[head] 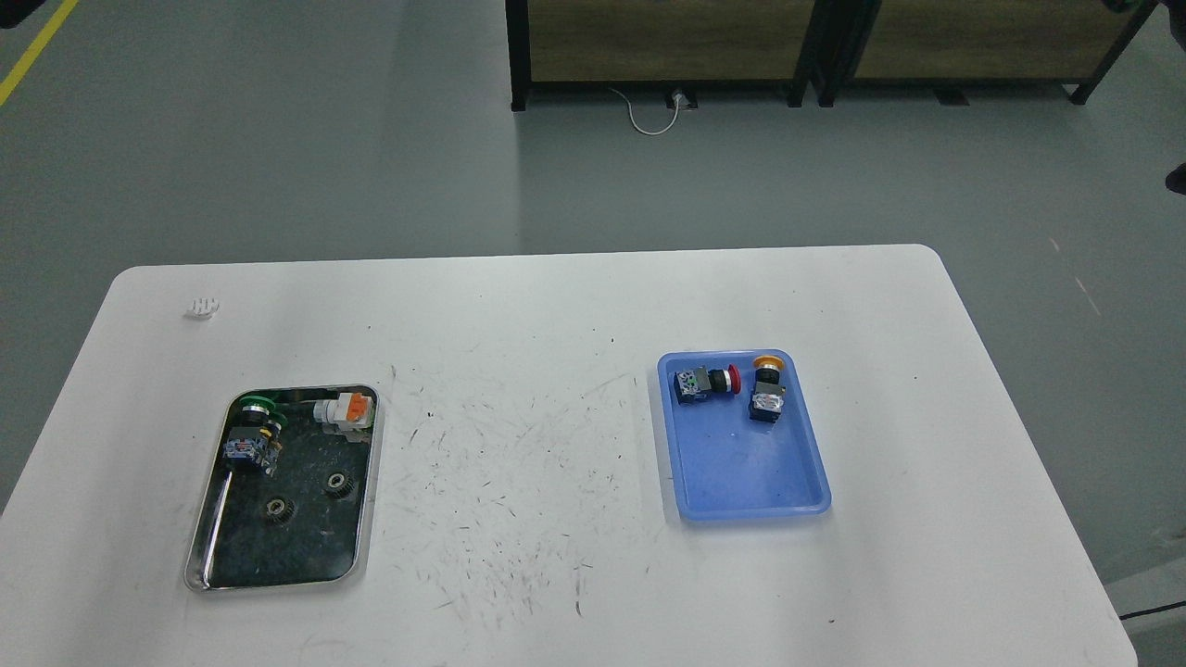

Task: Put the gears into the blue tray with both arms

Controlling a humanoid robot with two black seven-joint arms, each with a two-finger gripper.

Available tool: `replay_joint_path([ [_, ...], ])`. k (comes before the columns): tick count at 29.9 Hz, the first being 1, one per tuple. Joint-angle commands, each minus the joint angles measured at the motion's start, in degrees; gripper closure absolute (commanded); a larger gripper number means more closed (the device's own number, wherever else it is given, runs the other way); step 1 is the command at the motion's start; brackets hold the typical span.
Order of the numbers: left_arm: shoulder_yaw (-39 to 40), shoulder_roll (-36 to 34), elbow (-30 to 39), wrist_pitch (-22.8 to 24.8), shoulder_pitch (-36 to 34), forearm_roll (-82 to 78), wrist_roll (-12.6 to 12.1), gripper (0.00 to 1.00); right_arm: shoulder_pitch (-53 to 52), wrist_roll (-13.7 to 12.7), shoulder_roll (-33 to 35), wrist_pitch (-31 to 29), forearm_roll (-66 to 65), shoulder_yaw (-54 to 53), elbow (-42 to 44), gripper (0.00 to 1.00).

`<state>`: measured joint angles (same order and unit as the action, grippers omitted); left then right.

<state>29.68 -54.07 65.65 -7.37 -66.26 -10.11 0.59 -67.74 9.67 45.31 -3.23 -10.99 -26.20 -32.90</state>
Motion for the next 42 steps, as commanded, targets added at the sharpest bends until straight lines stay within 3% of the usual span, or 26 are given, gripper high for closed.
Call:
replay_joint_path([
  [1,-0.67,0.02,0.36,-0.1,-0.1,-0.35,0.02,0.01,0.06,-0.18,0.13,0.25,0.0,0.01,0.03,0.0],
  [10,-0.07,0.02,-1.14,-3.71,-1.68,0.62,-0.15,0.01,-0.11,-0.97,2.24,-0.19,-0.53,-0.7,-0.5,0.01],
  [13,0.46,-1.11,-0.62,-1.08,-1.24,0.7,-0.59,0.01,-0.2,-1.5,2.42,-0.19,-0.53,-0.78,-0.15,0.01],
  [16,0.64,-3.84,-1.31,3.05,-0.98,0.62,0.37,0.01,-0.11,-0.1,2.24,-0.89,-0.53,-0.87,-0.24,0.01],
  [19,-0.06,-3.76,-2.19,5.25,-0.54,0.7,3.17,0.01,-0.02,1.57,1.98,-4.49,-0.53,-0.78,-0.15,0.0],
  [24,-0.42,-3.58,-1.23,11.14,4.11,0.7,9.07,0.01,-0.2,0.96,1.71,-4.68,-0.61,-0.44,0.11,0.0],
  [34,-1.03,-0.33,4.83,11.41,16.67,-4.73,9.69,0.01,-0.29,-0.97,0.75,-1.34,-0.61,0.18,0.29,0.0],
  [42,-1.03,1.52,9.4,11.76,25.47,-15.02,13.47,0.01,-0.46,-0.62,0.57,-1.25,-3.42,0.36,0.29,0.0],
])
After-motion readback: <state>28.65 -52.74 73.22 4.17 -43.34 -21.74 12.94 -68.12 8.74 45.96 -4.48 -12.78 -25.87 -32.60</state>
